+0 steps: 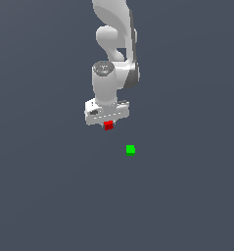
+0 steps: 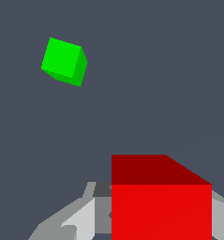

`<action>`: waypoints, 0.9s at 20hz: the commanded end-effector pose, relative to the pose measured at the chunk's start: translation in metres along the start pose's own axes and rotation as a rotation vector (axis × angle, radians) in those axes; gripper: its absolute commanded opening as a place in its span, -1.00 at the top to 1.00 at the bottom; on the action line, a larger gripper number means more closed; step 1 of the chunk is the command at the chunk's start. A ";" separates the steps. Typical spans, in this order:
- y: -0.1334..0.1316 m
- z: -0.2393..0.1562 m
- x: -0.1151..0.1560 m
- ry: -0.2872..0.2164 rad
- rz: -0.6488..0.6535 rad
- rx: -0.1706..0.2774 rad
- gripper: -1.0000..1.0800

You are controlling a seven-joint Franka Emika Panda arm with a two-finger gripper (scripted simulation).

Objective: Stack the red cube on top of the green cube.

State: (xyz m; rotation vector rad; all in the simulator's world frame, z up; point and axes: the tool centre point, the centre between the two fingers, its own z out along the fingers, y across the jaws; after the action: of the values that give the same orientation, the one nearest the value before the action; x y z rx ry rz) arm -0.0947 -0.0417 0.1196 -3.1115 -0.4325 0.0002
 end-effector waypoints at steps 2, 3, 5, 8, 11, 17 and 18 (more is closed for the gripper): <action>-0.002 0.001 0.002 0.000 0.000 0.000 1.00; -0.003 0.002 0.004 0.000 0.000 0.000 1.00; -0.007 0.005 0.009 0.000 0.000 0.000 1.00; -0.014 0.010 0.020 0.001 0.000 0.000 1.00; -0.025 0.018 0.035 0.001 0.000 0.000 1.00; -0.052 0.037 0.073 0.001 0.000 0.000 1.00; -0.056 0.040 0.080 0.001 0.000 0.000 1.00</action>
State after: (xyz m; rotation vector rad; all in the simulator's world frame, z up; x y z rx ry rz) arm -0.0411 0.0245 0.0843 -3.1110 -0.4325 0.0006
